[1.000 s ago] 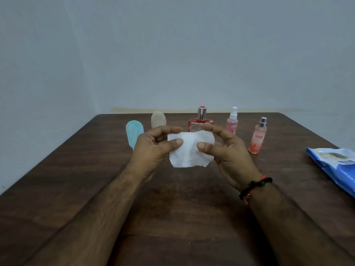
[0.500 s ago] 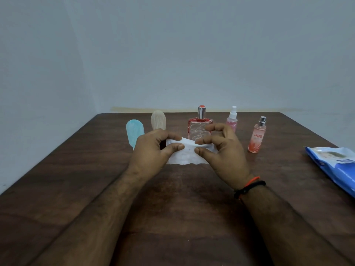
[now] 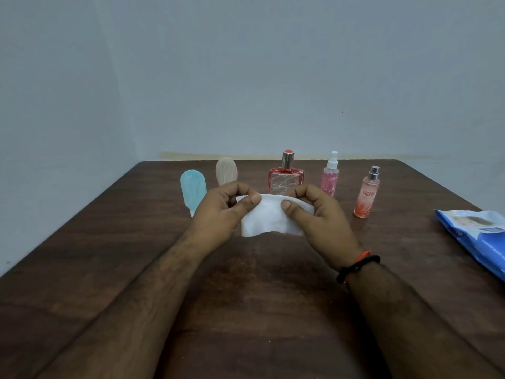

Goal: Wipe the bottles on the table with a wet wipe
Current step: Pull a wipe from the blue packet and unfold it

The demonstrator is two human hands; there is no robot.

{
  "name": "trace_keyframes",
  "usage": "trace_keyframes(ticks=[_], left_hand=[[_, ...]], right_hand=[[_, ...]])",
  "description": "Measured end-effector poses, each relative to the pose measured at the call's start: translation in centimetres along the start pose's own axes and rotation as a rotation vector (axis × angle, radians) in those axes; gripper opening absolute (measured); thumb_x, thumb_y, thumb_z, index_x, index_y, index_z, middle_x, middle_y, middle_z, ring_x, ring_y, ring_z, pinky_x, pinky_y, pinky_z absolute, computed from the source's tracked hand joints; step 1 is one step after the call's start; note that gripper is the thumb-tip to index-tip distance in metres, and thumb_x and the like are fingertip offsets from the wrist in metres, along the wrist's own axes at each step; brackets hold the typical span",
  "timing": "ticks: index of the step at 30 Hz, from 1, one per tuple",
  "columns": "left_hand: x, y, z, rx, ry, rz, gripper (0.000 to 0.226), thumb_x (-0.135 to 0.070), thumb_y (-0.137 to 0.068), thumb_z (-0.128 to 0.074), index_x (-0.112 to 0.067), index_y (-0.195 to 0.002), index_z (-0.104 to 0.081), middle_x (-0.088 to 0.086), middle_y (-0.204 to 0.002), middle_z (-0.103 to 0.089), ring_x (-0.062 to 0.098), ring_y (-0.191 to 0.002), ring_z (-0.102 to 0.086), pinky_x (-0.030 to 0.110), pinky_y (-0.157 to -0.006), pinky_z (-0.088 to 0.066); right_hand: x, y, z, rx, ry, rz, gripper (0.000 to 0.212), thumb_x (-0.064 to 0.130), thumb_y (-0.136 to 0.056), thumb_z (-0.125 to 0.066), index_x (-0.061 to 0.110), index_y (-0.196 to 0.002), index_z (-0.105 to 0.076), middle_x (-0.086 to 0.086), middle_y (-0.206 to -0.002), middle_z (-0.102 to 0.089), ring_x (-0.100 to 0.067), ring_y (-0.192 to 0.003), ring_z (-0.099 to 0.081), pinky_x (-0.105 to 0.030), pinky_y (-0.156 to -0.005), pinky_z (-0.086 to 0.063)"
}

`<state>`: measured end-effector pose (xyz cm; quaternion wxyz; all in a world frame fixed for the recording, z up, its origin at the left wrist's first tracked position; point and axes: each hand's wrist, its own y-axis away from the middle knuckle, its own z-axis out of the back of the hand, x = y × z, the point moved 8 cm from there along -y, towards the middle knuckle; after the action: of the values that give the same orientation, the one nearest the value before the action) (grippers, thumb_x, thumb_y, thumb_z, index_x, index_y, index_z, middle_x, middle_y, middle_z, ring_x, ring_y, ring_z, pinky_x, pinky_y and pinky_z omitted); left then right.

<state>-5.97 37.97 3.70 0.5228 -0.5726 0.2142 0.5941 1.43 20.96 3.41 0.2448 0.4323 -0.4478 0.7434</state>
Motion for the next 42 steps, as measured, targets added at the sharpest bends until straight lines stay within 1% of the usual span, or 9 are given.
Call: trace_keyframes(ticks=[3, 11, 16, 22, 26, 29, 33, 37, 42], left_hand=[[0.1, -0.1, -0.1, 0.029, 0.098, 0.012, 0.008, -0.02, -0.092, -0.066, -0.024, -0.097, -0.071, -0.009, -0.085, -0.07, 0.019, -0.089, -0.068, 0.035, -0.072, -0.059], [-0.1, 0.6, -1.8, 0.253, 0.179, 0.059, 0.03, -0.007, -0.095, -0.06, -0.031, -0.089, -0.077, -0.004, -0.094, -0.07, 0.011, -0.089, -0.068, 0.03, -0.076, -0.057], [-0.5, 1.0, -2.0, 0.309, 0.262, 0.035, 0.015, -0.023, -0.07, -0.079, -0.023, -0.085, -0.078, -0.005, -0.098, -0.072, 0.018, -0.1, -0.066, 0.029, -0.082, -0.056], [-0.3, 1.3, -2.7, 0.436, 0.26, 0.049, 0.025, -0.009, -0.069, -0.086, -0.023, -0.088, -0.078, -0.006, -0.107, -0.072, 0.019, -0.106, -0.067, 0.033, -0.084, -0.057], [-0.3, 1.5, -2.9, 0.459, 0.226, 0.032, 0.031, -0.014, -0.066, -0.087, -0.023, -0.095, -0.078, -0.01, -0.104, -0.072, 0.012, -0.101, -0.067, 0.026, -0.079, -0.055], [-0.6, 1.4, -2.7, 0.399, 0.315, 0.003, 0.025, -0.02, -0.073, -0.084, -0.022, -0.097, -0.079, -0.001, -0.107, -0.074, 0.017, -0.107, -0.067, 0.028, -0.087, -0.053], [-0.6, 1.0, -2.0, 0.285, 0.278, -0.016, 0.017, -0.02, -0.076, -0.076, -0.025, -0.091, -0.081, 0.0, -0.104, -0.076, 0.015, -0.105, -0.068, 0.027, -0.088, -0.054], [-0.4, 0.8, -1.7, 0.233, 0.244, -0.002, 0.019, -0.013, -0.07, -0.08, -0.026, -0.084, -0.082, -0.002, -0.096, -0.077, 0.012, -0.095, -0.071, 0.021, -0.078, -0.056], [-0.2, 0.7, -1.2, 0.195, 0.199, -0.004, 0.035, -0.018, -0.055, -0.089, -0.025, -0.088, -0.079, 0.0, -0.098, -0.076, 0.017, -0.096, -0.071, 0.031, -0.079, -0.059]], right_hand=[[-0.3, -0.2, -0.1, -0.002, -0.062, -0.012, 0.012, 0.019, -0.091, -0.066, 0.03, -0.096, -0.067, 0.007, -0.099, -0.069, -0.017, -0.094, -0.067, -0.039, -0.073, -0.06], [-1.1, -0.4, 1.2, -0.118, -0.351, -0.12, 0.02, 0.02, -0.078, -0.078, 0.027, -0.093, -0.068, 0.002, -0.094, -0.074, -0.022, -0.091, -0.072, -0.041, -0.069, -0.061], [-1.3, -0.3, 0.4, -0.044, -0.554, -0.235, 0.034, 0.026, -0.073, -0.074, 0.014, -0.103, -0.064, -0.001, -0.095, -0.073, -0.023, -0.083, -0.073, -0.031, -0.054, -0.057], [-2.0, 0.1, -0.5, 0.022, -0.626, -0.37, 0.039, 0.023, -0.07, -0.074, 0.013, -0.106, -0.064, -0.007, -0.096, -0.074, -0.025, -0.074, -0.071, -0.027, -0.041, -0.05], [-2.7, 0.3, -0.8, 0.045, -0.555, -0.43, 0.031, 0.012, -0.081, -0.072, 0.014, -0.11, -0.062, -0.011, -0.103, -0.071, -0.023, -0.07, -0.07, -0.028, -0.041, -0.048], [-3.0, 0.4, -0.7, -0.008, -0.42, -0.413, 0.033, 0.013, -0.084, -0.073, 0.014, -0.114, -0.059, -0.007, -0.1, -0.072, -0.02, -0.075, -0.07, -0.037, -0.058, -0.055], [-1.5, 0.0, 0.5, -0.11, -0.058, -0.195, 0.033, 0.019, -0.079, -0.078, 0.02, -0.108, -0.063, 0.003, -0.097, -0.065, -0.01, -0.086, -0.063, -0.023, -0.073, -0.056], [0.5, 0.1, 1.9, -0.246, 0.11, 0.007, 0.017, 0.023, -0.085, -0.074, 0.019, -0.101, -0.071, -0.001, -0.103, -0.063, -0.017, -0.096, -0.062, -0.037, -0.085, -0.056], [0.9, 0.5, -0.5, 0.004, -0.055, 0.003, 0.041, 0.056, -0.085, -0.057, 0.02, -0.097, -0.073, -0.001, -0.091, -0.071, -0.013, -0.084, -0.065, -0.029, -0.071, -0.055]])
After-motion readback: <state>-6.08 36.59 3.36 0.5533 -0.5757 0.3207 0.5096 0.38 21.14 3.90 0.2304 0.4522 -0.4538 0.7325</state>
